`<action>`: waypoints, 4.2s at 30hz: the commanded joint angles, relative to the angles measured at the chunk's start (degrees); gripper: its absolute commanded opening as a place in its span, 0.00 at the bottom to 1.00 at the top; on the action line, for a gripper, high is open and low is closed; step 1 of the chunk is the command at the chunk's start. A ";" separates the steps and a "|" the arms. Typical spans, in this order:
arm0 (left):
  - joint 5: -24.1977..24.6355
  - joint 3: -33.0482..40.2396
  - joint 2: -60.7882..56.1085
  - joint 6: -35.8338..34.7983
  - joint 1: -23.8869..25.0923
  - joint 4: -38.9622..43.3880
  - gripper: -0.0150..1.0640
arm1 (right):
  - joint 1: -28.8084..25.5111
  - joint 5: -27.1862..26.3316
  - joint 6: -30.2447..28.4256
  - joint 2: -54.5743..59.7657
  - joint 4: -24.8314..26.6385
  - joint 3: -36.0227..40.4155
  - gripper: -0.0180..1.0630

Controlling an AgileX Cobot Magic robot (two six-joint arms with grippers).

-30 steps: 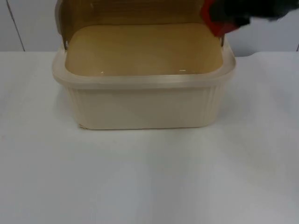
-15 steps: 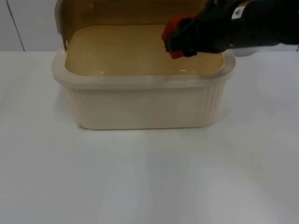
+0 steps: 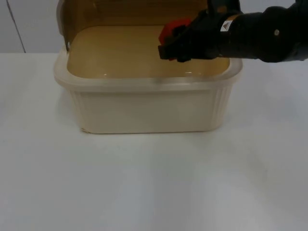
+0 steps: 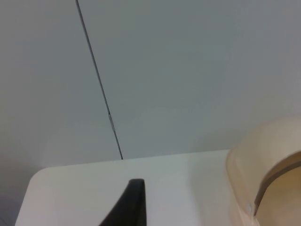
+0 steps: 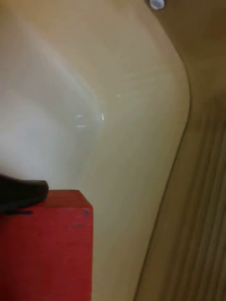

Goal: Open the box lid with the left hand, place the block into the box with the right hand, then close the box lid with the left hand.

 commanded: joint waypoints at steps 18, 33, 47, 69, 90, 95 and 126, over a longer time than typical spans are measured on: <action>0.20 -0.04 -0.39 -0.06 0.27 0.32 0.99 | 0.14 2.17 0.16 -0.29 1.16 -0.52 0.98; 0.20 -0.04 -0.39 -0.06 0.27 0.32 0.99 | 0.14 28.72 -4.58 -15.99 1.16 -0.41 0.98; 1.28 -0.04 -0.39 -0.06 0.27 0.72 0.99 | -12.32 38.91 0.14 -34.36 -0.43 -0.41 0.98; -1.19 -0.04 -0.39 -0.06 0.27 0.58 0.99 | -41.46 51.51 -1.55 -48.98 -4.33 -0.41 0.98; -1.11 -0.04 -0.38 -3.82 0.27 -1.52 0.99 | -41.29 51.56 -1.12 -48.98 -4.33 -0.41 0.98; -1.63 -0.04 -0.38 6.10 -0.62 -1.76 0.99 | -41.29 51.32 -1.12 -48.98 -4.33 -0.41 0.98; 4.30 -38.86 44.31 46.19 -22.68 9.48 0.75 | -41.29 51.32 -0.04 -48.85 -3.97 -0.41 0.98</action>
